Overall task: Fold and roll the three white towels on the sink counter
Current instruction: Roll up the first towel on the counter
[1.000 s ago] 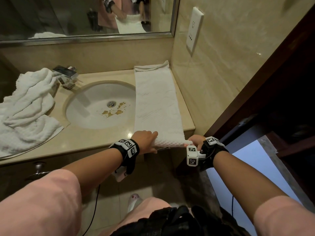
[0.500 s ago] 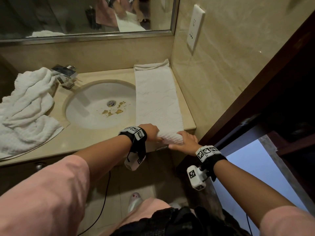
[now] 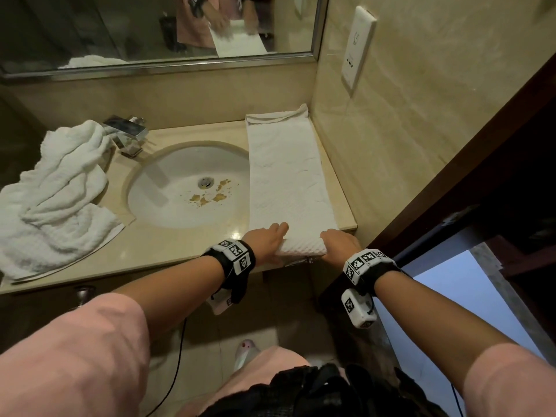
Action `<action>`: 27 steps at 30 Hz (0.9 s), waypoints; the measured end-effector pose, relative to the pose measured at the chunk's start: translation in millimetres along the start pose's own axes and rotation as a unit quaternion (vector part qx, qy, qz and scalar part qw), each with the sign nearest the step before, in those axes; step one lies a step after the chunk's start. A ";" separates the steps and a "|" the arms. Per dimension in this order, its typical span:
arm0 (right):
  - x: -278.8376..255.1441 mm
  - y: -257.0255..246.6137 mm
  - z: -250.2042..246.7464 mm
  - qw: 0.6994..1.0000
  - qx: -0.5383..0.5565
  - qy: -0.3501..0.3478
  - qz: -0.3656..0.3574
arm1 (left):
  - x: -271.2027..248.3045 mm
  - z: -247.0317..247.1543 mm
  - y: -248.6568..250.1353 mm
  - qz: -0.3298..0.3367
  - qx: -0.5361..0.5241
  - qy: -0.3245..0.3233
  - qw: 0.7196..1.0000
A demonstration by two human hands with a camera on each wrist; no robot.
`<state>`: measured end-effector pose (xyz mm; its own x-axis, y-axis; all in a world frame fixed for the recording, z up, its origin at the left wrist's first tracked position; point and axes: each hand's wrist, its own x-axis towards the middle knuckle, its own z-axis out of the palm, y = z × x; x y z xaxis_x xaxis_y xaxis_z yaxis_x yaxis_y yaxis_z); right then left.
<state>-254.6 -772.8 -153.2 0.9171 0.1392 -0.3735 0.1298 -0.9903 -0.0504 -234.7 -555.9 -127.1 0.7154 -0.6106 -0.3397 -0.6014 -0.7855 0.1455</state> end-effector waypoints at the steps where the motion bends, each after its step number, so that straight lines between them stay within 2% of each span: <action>1: 0.7 -0.4 0.9 1.000 0.004 -0.002 0.001 | -2.2 2.7 -0.4 0.015 0.029 0.021 0.999; 7: -2.1 -0.4 -4.3 1.000 0.007 -0.009 0.010 | -5.1 5.1 -6.2 0.098 0.148 0.122 0.976; 10: -7.4 2.0 -8.3 0.998 0.039 0.048 -0.001 | -0.7 7.9 -7.5 0.103 0.138 0.151 0.974; 13: -14.2 1.6 -13.4 0.992 0.048 0.112 -0.026 | -2.2 5.9 -7.2 0.077 0.074 0.116 0.987; 15: -15.3 1.7 -17.6 0.990 0.046 0.131 -0.028 | -0.6 5.4 -9.3 0.045 0.040 0.079 0.995; 17: -16.5 0.6 -21.0 0.989 0.016 0.139 -0.039 | 0.9 6.6 -12.4 0.030 0.024 0.068 0.997; 19: -18.8 2.1 -20.1 0.986 -0.002 0.152 -0.070 | 0.0 7.1 -9.8 0.028 0.018 0.073 0.997; 23: -20.8 13.6 -10.3 0.978 0.054 0.179 -0.090 | -2.1 15.0 -0.6 0.026 0.032 0.092 0.995; 27: -17.8 16.4 -6.7 0.984 0.068 0.151 -0.064 | 0.1 20.6 4.9 0.032 0.024 0.105 0.994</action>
<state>-266.2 -791.5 -141.1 0.9691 0.2379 -0.0647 0.2199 -0.9527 -0.2098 -244.9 -557.7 -145.5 0.7302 -0.6710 -0.1286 -0.6613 -0.7414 0.1139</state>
